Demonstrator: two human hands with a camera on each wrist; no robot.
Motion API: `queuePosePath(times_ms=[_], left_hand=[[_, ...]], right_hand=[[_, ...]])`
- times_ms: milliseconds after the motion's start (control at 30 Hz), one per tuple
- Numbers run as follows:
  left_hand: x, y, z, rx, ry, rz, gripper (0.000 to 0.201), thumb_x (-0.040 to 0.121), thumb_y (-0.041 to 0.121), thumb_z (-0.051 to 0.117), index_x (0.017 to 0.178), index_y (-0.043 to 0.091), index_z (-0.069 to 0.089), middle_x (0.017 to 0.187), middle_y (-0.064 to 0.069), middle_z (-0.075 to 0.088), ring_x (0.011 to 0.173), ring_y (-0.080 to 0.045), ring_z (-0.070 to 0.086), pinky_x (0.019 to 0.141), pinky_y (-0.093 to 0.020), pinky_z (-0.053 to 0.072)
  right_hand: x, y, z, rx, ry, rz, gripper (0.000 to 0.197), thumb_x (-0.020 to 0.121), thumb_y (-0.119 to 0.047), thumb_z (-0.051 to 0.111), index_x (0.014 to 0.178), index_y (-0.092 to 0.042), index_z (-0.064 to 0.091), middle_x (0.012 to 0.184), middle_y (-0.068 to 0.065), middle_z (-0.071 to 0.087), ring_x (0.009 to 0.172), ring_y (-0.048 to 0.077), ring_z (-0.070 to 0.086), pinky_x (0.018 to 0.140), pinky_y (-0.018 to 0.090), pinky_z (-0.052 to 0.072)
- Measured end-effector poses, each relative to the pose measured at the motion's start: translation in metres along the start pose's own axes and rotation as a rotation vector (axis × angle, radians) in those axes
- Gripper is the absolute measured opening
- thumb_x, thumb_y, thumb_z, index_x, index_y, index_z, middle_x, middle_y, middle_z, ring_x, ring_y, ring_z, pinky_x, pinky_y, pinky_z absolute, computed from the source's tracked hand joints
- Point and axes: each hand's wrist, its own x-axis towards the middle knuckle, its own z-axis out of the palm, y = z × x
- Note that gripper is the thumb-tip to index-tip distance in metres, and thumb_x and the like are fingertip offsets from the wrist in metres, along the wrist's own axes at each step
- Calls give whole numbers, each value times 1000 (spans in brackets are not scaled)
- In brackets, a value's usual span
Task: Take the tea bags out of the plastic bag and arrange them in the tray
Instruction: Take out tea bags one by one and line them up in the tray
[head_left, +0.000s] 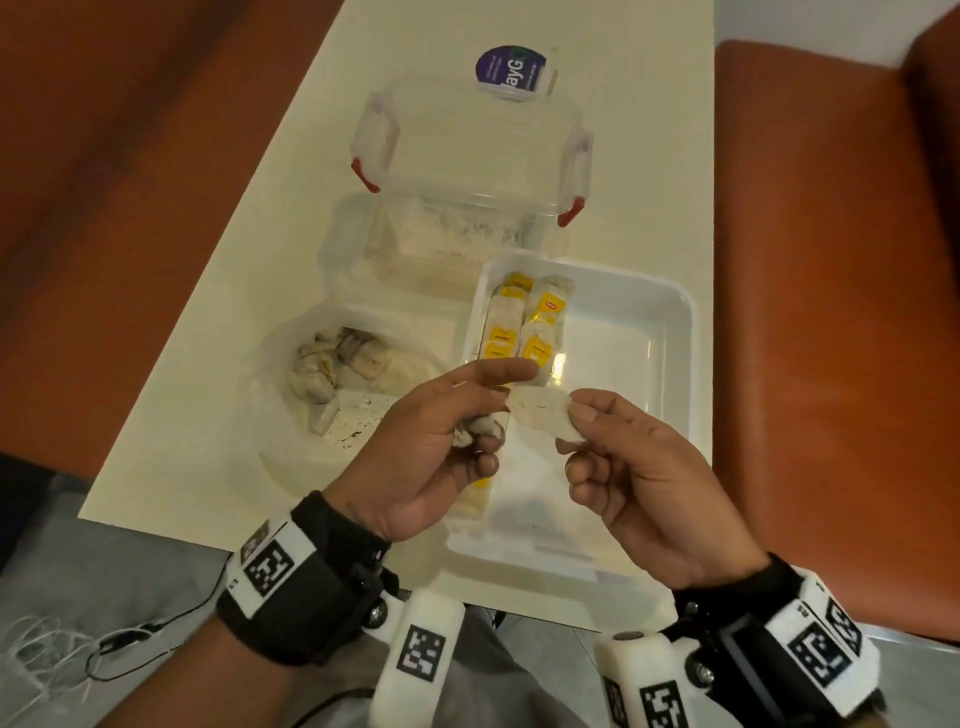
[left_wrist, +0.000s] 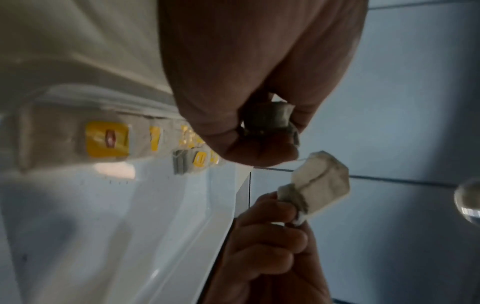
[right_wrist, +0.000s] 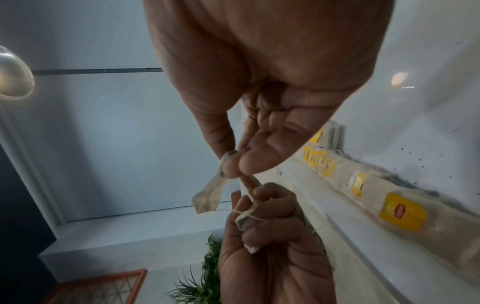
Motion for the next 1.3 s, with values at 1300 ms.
queuePosePath(times_ms=[1300], left_hand=[[10, -19, 8, 736, 79, 190, 13, 78, 29, 82, 86, 19, 77, 66, 2, 59, 55, -8, 48, 52, -18, 40]], right_hand=[[21, -6, -35, -651, 65, -402, 5, 90, -20, 71, 93, -17, 74, 78, 6, 72, 66, 17, 65, 63, 30, 52]])
